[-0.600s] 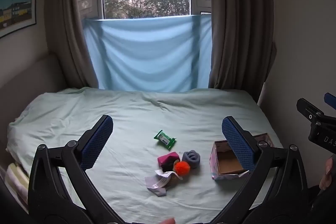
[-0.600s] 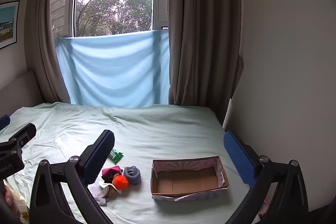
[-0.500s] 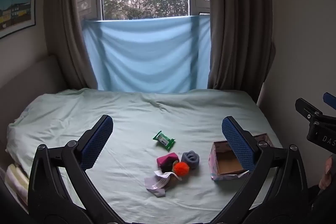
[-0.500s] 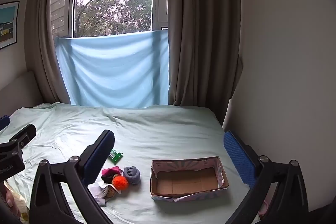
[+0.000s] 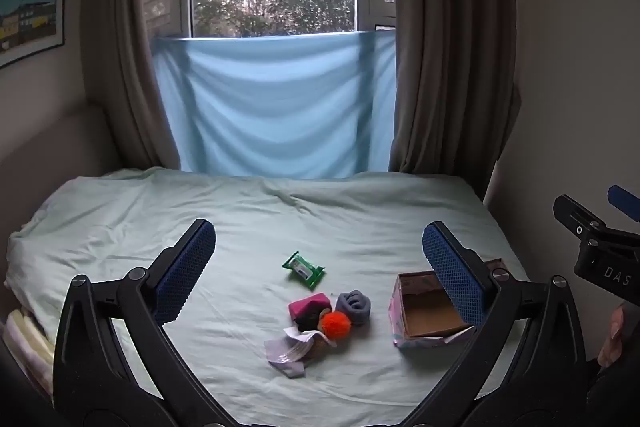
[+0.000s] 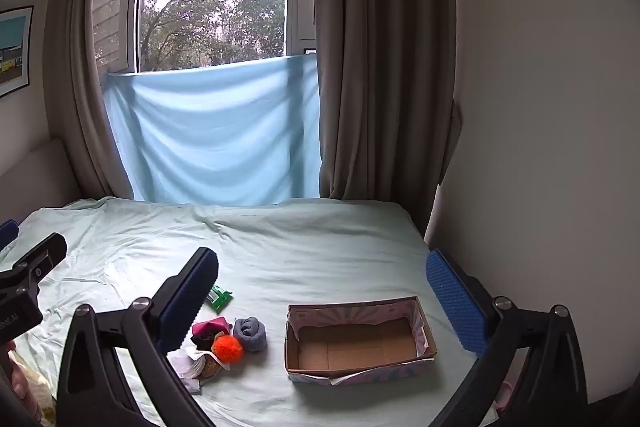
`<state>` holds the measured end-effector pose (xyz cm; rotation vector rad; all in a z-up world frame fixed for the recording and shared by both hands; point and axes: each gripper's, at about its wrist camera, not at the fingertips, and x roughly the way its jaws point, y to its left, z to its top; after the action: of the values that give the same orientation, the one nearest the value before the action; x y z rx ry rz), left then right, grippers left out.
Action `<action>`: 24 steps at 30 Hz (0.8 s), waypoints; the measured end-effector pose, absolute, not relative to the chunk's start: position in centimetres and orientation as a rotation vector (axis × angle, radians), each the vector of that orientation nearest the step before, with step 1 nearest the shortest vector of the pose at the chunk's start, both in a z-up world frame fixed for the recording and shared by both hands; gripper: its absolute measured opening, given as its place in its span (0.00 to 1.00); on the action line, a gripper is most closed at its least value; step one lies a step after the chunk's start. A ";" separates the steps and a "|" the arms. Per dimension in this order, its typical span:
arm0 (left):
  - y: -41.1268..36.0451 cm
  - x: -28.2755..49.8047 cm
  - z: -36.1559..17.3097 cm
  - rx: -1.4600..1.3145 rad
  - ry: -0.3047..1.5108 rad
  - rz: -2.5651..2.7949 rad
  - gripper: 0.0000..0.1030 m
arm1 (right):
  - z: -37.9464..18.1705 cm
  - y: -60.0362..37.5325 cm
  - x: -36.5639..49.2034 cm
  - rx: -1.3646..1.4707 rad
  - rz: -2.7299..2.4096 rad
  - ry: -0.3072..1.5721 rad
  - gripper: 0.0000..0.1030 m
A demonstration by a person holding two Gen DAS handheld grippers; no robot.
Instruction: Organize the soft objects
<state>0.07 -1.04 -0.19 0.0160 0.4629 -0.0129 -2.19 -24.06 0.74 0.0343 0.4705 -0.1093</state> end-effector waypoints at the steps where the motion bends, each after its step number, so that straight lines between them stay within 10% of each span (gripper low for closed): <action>1: -1.1 0.1 -0.2 0.015 0.463 -0.011 1.00 | 0.6 -24.0 -2.2 0.033 -0.109 0.471 1.00; 24: -0.9 0.5 -0.4 -0.005 0.458 0.020 1.00 | 0.1 -23.9 -1.4 0.044 -0.086 0.459 1.00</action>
<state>0.49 -0.88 -0.37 -0.0048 0.4576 0.0195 -1.43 -23.85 0.14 0.0439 0.4587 -0.0861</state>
